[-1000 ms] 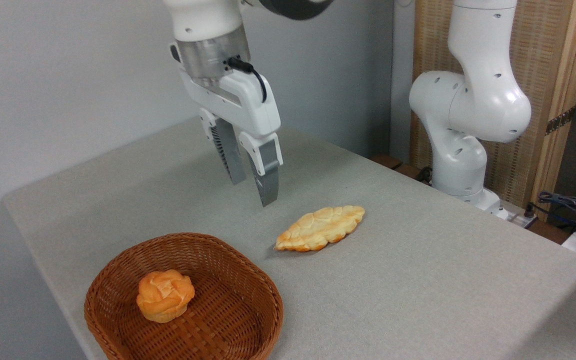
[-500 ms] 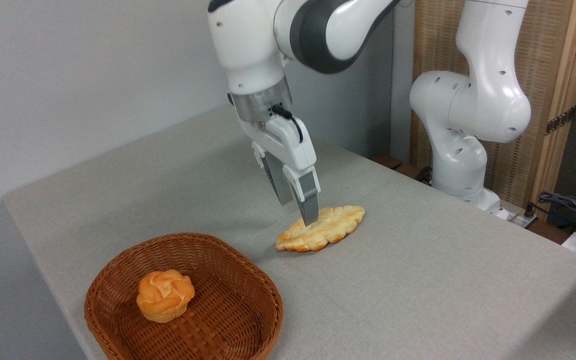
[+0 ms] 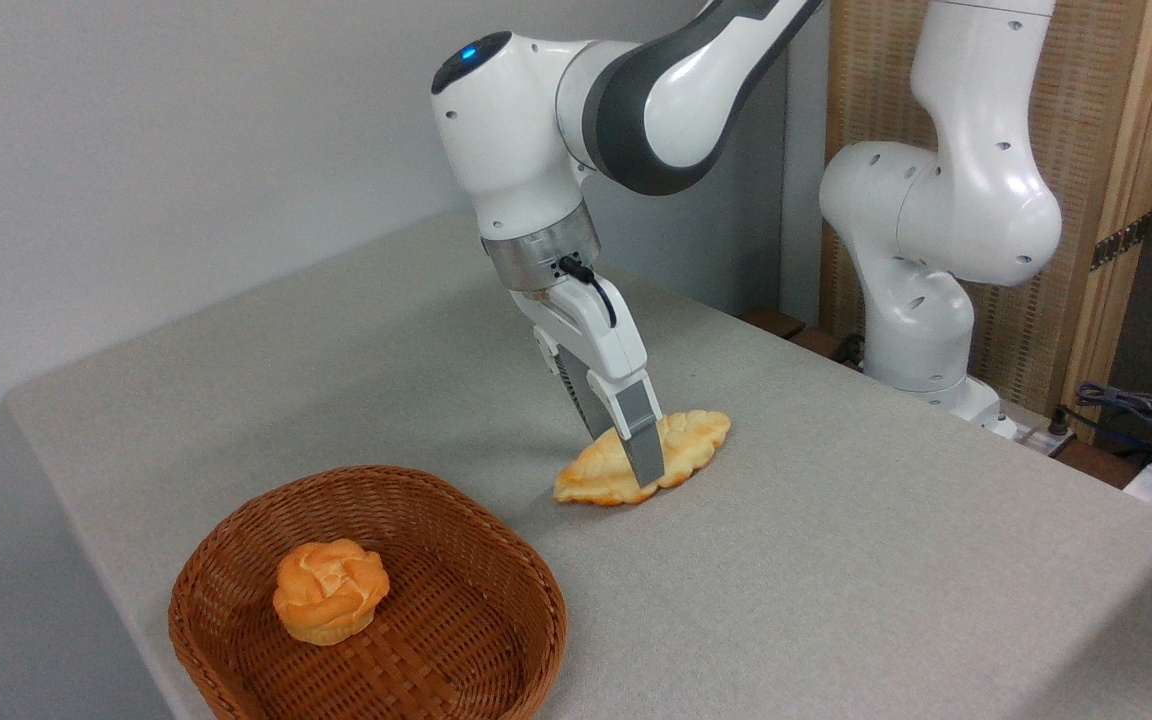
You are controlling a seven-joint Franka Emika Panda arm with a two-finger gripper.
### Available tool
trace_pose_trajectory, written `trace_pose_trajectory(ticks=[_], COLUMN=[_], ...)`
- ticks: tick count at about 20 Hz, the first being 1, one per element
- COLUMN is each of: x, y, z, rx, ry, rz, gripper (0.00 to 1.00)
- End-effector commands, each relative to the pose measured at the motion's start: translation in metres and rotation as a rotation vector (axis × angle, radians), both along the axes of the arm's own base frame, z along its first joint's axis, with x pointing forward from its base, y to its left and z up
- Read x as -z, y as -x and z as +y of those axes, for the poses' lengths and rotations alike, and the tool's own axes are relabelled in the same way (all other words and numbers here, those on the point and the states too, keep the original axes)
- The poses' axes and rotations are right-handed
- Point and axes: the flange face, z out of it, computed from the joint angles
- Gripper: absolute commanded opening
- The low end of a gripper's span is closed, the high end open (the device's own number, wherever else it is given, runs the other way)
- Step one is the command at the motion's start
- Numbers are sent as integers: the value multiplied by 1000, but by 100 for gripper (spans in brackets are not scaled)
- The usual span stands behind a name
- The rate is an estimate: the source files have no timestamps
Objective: Put bread into the basket
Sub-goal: 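Close the gripper on the middle of the golden bread loaf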
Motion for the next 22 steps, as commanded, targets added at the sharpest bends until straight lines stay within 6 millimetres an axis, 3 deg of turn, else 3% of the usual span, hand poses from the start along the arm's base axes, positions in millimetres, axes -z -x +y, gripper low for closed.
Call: trace_pose_trajectory(ticks=[1, 9, 15, 22], x=[2, 13, 18, 18], y=[2, 8, 7, 7], z=[2, 5, 4, 4], rx=[22, 25, 30, 38], ry=[-17, -35, -30, -25], rz=[-8, 21, 37, 41], gripper=[100, 98, 53, 49])
